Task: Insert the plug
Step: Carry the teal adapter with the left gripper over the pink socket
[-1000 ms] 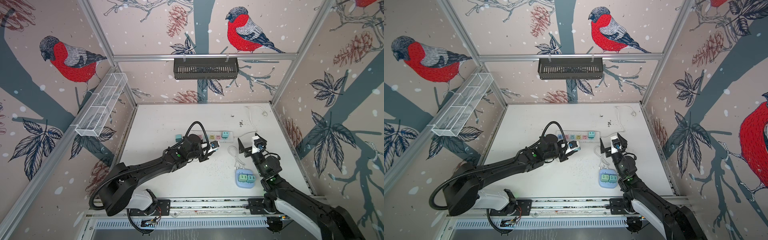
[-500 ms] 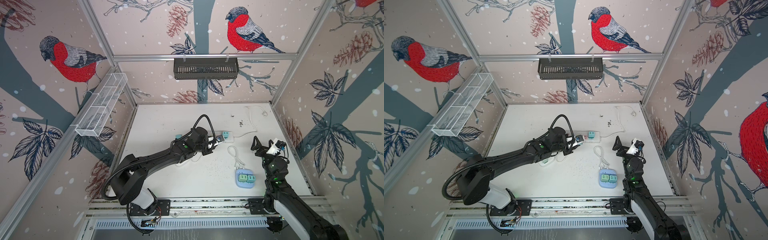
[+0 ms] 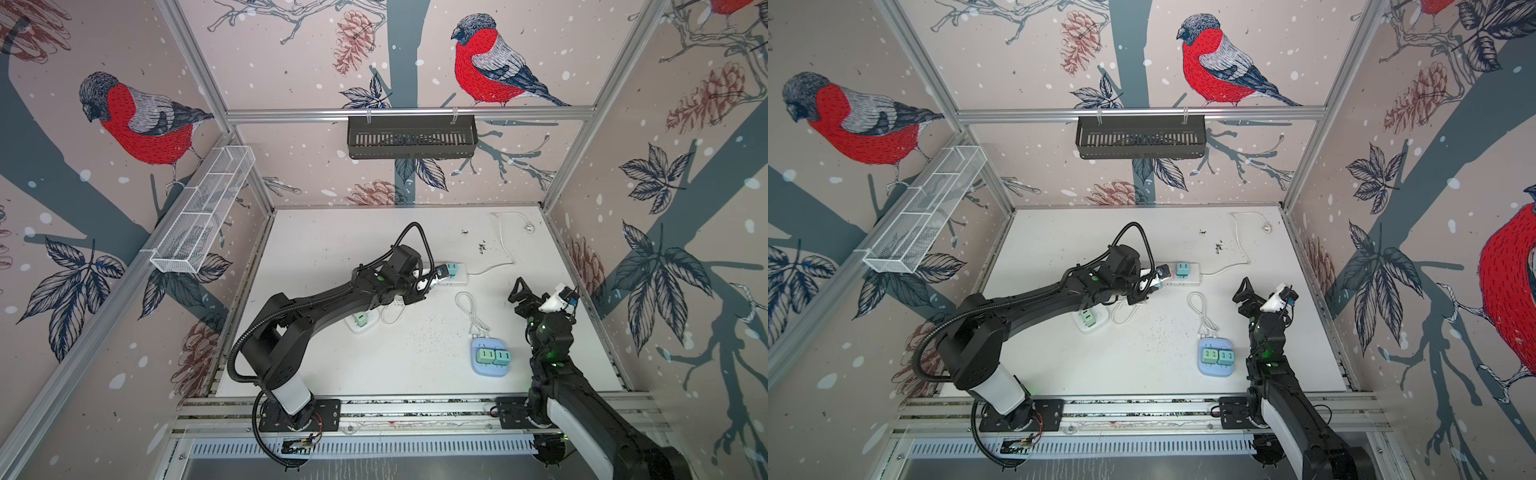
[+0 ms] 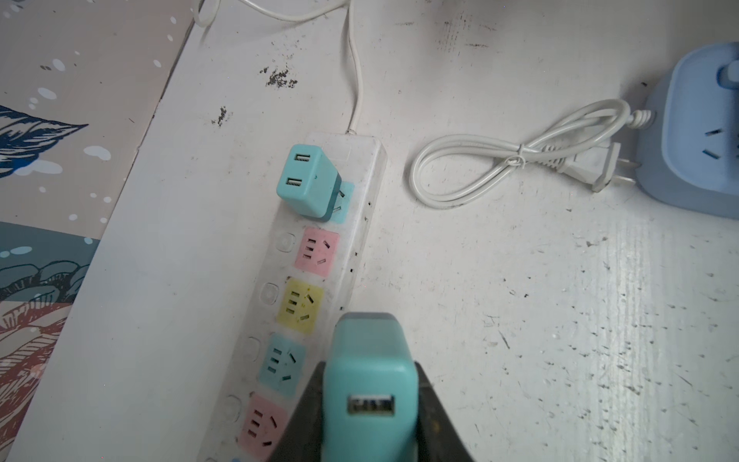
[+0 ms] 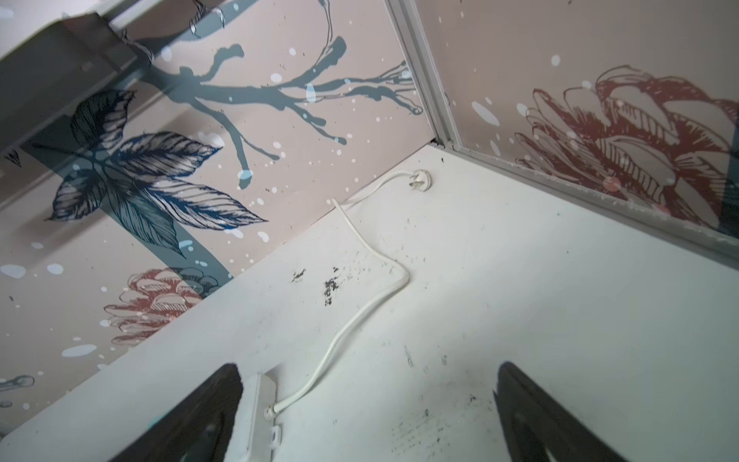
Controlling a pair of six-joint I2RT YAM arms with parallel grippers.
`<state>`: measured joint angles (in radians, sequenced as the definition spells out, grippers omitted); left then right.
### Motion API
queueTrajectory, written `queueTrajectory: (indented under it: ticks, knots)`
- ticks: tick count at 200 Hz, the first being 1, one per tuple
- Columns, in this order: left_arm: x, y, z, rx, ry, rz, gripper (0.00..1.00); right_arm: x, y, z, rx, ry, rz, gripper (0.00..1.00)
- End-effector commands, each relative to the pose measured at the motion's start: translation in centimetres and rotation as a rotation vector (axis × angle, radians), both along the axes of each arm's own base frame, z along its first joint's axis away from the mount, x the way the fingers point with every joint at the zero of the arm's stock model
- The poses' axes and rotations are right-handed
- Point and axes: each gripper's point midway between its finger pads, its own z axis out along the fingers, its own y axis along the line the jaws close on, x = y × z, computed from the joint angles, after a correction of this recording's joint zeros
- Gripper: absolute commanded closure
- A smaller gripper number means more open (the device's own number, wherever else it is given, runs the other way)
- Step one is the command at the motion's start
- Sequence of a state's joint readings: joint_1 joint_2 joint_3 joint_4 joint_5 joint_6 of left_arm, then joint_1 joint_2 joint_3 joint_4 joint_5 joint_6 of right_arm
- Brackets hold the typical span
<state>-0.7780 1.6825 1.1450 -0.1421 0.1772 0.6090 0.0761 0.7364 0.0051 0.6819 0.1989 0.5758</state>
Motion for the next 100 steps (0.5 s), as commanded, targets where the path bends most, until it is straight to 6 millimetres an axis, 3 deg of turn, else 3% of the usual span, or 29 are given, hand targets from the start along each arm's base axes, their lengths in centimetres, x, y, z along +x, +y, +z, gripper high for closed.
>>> queueTrajectory:
  ticks: [1,100]
  knots:
    - [0.1,0.2,-0.8,0.032,0.025,-0.008,1.0,0.1,0.3,0.6,0.026,-0.031,0.013,0.0]
    - [3.2,-1.5,-2.5,0.139,0.075,-0.032,1.0,-0.2,0.4,0.8,0.023,-0.053,0.024,0.0]
